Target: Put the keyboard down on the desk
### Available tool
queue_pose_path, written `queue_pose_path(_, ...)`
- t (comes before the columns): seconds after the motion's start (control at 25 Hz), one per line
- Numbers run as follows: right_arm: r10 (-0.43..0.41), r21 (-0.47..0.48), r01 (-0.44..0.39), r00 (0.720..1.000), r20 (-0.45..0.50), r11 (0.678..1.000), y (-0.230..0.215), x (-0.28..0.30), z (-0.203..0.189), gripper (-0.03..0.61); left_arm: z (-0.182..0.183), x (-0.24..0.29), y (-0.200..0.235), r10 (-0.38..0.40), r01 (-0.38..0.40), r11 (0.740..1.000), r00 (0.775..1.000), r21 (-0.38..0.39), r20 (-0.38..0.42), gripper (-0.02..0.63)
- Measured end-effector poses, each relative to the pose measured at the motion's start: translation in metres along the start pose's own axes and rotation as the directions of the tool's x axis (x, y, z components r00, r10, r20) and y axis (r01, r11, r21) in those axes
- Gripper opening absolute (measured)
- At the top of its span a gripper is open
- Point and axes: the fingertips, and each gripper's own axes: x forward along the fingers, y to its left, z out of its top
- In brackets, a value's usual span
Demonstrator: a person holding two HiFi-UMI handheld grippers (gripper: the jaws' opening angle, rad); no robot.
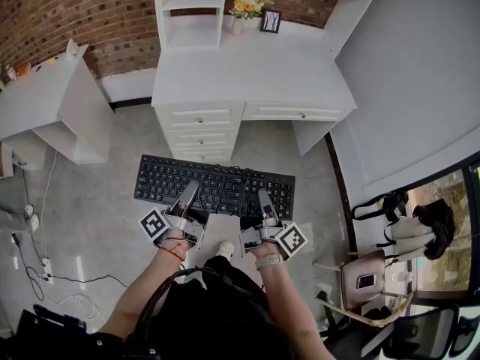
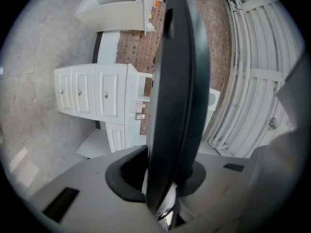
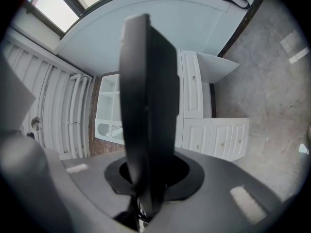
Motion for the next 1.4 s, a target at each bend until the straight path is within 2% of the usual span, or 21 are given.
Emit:
queue_pose_path(0.6, 0.015, 0.016, -0.014, 0.997, -0.075, 1.0, -0.015, 0.076, 0.067, 0.069, -0.003, 0.088, 0.013, -0.006, 0.005, 1.0, 0.998, 0.029, 0.067, 0.049)
queue_pose_path(1.12, -0.008, 0.049, 0.012, 0.996, -0.087, 0.999, -0.034, 0.109, 0.085, 0.069, 0.006, 0.124, 0.03, 0.021, -0.024, 0.999, 0.997, 0.027, 0.074, 0.049)
queue_pose_path(1.4, -0.032, 0.047, 0.037, 0.995, -0.094, 0.998, -0.05, 0.153, 0.101, 0.069, 0.026, 0.164, 0.048, 0.047, -0.048, 0.999, 0.995, 0.012, 0.083, 0.049)
